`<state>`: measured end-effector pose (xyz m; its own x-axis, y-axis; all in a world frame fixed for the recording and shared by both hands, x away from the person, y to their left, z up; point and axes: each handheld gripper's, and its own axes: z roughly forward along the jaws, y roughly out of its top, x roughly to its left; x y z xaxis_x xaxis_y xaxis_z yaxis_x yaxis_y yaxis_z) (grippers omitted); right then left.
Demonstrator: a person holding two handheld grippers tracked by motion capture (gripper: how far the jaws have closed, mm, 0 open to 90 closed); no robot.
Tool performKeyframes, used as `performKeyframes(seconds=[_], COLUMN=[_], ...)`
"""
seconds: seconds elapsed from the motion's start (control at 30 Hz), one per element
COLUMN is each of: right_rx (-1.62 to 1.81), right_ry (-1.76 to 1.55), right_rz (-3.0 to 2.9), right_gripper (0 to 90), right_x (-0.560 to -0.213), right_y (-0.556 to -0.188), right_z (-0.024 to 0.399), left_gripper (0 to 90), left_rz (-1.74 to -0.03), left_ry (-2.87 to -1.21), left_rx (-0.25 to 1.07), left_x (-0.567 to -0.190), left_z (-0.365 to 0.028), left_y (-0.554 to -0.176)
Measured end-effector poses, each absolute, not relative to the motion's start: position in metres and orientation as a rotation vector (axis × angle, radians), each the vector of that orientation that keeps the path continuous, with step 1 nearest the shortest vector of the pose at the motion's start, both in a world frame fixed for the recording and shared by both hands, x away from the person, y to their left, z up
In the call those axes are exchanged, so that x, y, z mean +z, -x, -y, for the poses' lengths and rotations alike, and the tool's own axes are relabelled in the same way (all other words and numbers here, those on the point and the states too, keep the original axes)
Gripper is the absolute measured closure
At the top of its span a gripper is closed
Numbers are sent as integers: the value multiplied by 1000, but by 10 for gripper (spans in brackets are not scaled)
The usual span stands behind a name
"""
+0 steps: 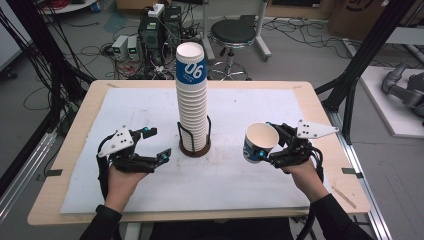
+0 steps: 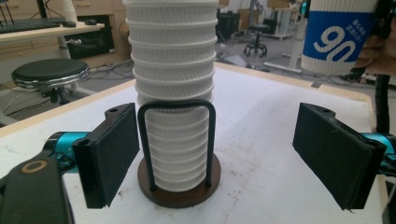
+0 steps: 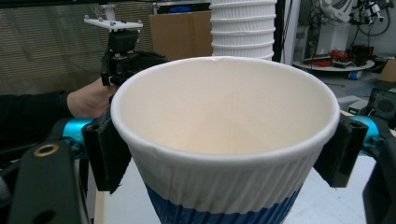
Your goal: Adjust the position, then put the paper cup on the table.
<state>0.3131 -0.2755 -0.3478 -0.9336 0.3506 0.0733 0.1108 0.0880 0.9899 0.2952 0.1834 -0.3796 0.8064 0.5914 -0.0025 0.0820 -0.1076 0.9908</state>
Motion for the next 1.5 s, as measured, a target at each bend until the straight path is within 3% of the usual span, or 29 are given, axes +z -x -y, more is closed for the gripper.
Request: performKeyframes(seconds=[0.77,1.5], right_rx=[1914,1801], right_ry=[-507,-675], right_rz=[-2116,-2007], right_gripper=[196,197], right_x=[-341,-345], right_y=[-319,-348], right_z=[287,312], left_gripper=[145,146], left_rz=[-525,-516], left_ry=[-1661,-1649], left_rx=[441,413], left_x=[-384,-387], left_z=[-178,-176], left_y=[-293,-295])
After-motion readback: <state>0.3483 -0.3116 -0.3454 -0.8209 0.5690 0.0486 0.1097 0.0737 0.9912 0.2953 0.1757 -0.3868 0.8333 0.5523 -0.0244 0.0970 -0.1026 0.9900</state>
